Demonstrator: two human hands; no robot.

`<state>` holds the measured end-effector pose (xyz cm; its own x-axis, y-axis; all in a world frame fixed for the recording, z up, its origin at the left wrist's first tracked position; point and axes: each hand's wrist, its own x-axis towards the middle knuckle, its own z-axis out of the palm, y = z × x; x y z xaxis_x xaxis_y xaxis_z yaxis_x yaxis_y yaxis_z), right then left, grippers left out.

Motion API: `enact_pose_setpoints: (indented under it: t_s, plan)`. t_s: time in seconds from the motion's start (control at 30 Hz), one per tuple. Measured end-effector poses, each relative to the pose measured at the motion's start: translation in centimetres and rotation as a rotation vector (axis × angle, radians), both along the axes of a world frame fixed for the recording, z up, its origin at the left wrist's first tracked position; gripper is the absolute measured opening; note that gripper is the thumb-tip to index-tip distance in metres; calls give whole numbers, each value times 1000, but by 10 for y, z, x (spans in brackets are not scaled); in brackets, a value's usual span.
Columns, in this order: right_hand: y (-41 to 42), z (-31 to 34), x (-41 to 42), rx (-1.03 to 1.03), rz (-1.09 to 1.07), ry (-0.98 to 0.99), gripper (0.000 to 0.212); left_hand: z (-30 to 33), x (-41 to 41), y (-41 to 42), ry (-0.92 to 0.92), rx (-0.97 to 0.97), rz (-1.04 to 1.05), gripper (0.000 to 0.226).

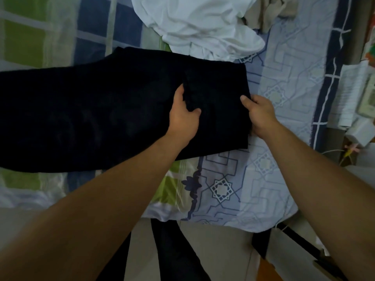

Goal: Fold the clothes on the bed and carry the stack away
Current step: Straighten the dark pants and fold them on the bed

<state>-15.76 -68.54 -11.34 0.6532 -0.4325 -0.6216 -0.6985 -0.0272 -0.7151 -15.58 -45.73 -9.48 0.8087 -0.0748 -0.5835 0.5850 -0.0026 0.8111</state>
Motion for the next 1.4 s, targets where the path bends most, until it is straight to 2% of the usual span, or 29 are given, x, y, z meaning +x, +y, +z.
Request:
enact_pose_setpoints:
  t_s: [0.1, 0.2, 0.3, 0.37, 0.47, 0.57, 0.7, 0.77, 0.87, 0.97, 1.17, 1.27, 1.4]
  plan:
    - [-5, 1, -3, 163, -120, -1, 19, -4, -1, -2, 28, -7, 67, 76]
    - [-5, 6, -2, 257, -112, 48, 36, -12, -6, 18, 46, 139, 128, 69]
    - [1, 4, -8, 150, 74, 44, 28, -15, -11, 29, 49, 212, 90, 72]
    - [7, 2, -13, 44, 156, 20, 32, -13, -11, 26, 50, 200, 80, 75]
    - [4, -1, -18, 110, 39, -19, 23, -10, -8, 18, 19, 112, 88, 78]
    - [-2, 0, -22, 180, -49, -31, 16, -11, -9, 15, -23, 120, 34, 78]
    - [5, 5, -21, 80, 34, -21, 23, -14, -10, 17, -37, 179, 5, 78]
    - [9, 9, -20, -23, 104, -25, 18, -13, -13, 20, -58, 239, 12, 79]
    - [20, 21, -17, -85, 92, -89, 7, -12, -17, 34, -81, 284, 45, 72]
    - [42, 46, -13, -50, 56, -205, 12, -10, -16, 58, -56, 202, 84, 53]
    - [119, 100, -9, -70, 179, -386, 18, 3, -10, 124, 216, -191, 267, 30]
    - [173, 108, -7, -112, 307, -402, 22, 9, -8, 161, 298, -296, 325, 30]
    - [259, 98, -5, -287, 499, -391, 41, 11, -2, 209, 343, -383, 358, 42]
